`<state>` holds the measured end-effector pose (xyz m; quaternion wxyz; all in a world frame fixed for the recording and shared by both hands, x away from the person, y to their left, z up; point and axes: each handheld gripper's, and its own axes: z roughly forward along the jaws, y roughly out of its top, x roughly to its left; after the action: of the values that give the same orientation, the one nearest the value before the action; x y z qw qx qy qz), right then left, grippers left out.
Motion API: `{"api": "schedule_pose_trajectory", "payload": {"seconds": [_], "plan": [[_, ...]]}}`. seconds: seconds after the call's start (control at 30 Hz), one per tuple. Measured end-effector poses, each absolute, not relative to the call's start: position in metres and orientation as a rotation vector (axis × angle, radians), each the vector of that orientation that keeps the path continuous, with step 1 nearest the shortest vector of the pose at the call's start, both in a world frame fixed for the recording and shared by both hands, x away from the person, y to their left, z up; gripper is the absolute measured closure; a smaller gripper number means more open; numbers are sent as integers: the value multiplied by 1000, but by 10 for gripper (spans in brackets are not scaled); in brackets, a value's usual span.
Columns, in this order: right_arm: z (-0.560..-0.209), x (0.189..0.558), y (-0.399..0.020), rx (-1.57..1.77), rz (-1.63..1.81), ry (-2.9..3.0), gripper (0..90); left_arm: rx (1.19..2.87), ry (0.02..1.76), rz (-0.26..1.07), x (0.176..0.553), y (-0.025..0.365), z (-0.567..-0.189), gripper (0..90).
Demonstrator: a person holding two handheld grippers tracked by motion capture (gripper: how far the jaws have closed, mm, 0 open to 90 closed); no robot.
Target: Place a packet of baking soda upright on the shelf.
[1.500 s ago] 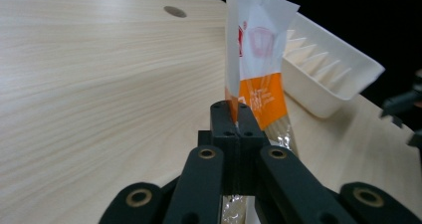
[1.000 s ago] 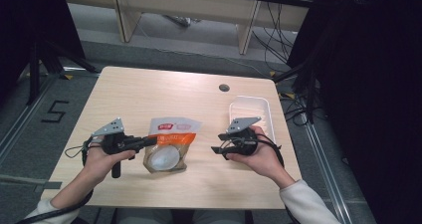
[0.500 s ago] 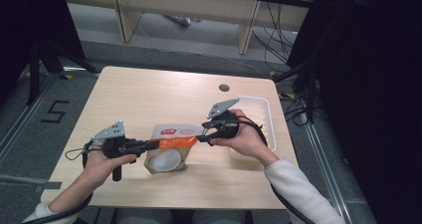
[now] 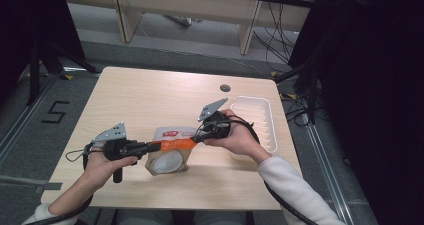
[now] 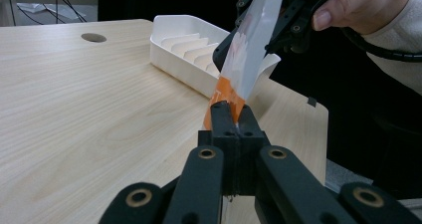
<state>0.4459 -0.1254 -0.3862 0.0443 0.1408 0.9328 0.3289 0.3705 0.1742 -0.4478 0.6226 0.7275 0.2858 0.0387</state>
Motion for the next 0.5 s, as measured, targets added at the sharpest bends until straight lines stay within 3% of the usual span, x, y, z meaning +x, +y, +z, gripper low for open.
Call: {"api": "schedule_pose_trajectory", "payload": {"seconds": [0.2,0.5], "plan": [[-385,445,-125,387,976,2870,815,1672,659,86,370,173,-447,895],[-387,445,-121,335,948,2868,781,1684,641,94,369,172,-446,895]]}}
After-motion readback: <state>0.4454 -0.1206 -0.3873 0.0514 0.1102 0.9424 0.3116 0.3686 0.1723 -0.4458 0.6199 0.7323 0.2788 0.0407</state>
